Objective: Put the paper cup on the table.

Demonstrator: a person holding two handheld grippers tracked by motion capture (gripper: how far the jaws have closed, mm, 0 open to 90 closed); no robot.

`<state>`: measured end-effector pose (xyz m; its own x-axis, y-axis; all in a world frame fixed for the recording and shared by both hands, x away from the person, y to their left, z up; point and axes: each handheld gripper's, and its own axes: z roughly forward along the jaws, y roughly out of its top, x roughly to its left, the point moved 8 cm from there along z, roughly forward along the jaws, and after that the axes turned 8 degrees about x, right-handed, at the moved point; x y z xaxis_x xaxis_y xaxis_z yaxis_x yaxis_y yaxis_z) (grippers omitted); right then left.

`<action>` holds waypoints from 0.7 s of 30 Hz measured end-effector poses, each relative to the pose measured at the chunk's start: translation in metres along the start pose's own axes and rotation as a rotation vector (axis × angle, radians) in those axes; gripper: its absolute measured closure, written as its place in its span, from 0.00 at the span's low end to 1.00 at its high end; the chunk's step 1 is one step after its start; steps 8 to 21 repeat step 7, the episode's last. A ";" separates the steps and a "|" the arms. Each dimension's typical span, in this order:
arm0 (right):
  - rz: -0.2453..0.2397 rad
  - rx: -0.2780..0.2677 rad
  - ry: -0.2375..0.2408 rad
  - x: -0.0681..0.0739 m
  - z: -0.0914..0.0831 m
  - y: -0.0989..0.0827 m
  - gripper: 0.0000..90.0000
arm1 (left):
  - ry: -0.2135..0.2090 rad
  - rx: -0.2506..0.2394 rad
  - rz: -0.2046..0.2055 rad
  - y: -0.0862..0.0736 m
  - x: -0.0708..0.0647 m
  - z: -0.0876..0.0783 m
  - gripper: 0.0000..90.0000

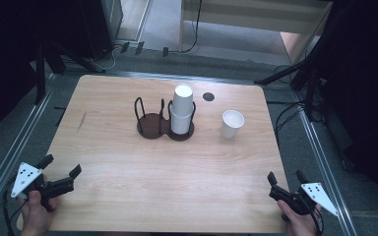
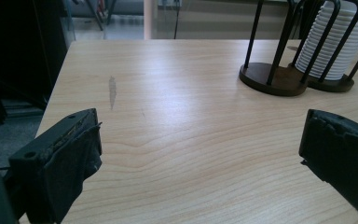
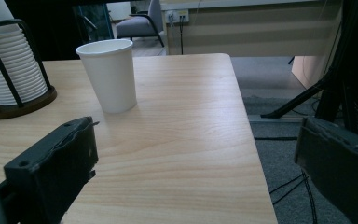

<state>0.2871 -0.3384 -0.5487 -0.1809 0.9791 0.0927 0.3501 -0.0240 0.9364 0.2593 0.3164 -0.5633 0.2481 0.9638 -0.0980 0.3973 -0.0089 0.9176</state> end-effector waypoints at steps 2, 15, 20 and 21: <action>0.001 0.009 -0.002 -0.002 -0.001 -0.006 0.00 | -0.007 0.000 -0.003 0.000 0.000 0.000 0.00; 0.023 0.007 -0.020 -0.010 -0.003 -0.007 0.00 | -0.010 -0.004 -0.015 0.000 0.001 0.000 0.00; 0.023 0.007 -0.020 -0.010 -0.003 -0.007 0.00 | -0.010 -0.004 -0.015 0.000 0.001 0.000 0.00; 0.023 0.007 -0.020 -0.010 -0.003 -0.007 0.00 | -0.010 -0.004 -0.015 0.000 0.001 0.000 0.00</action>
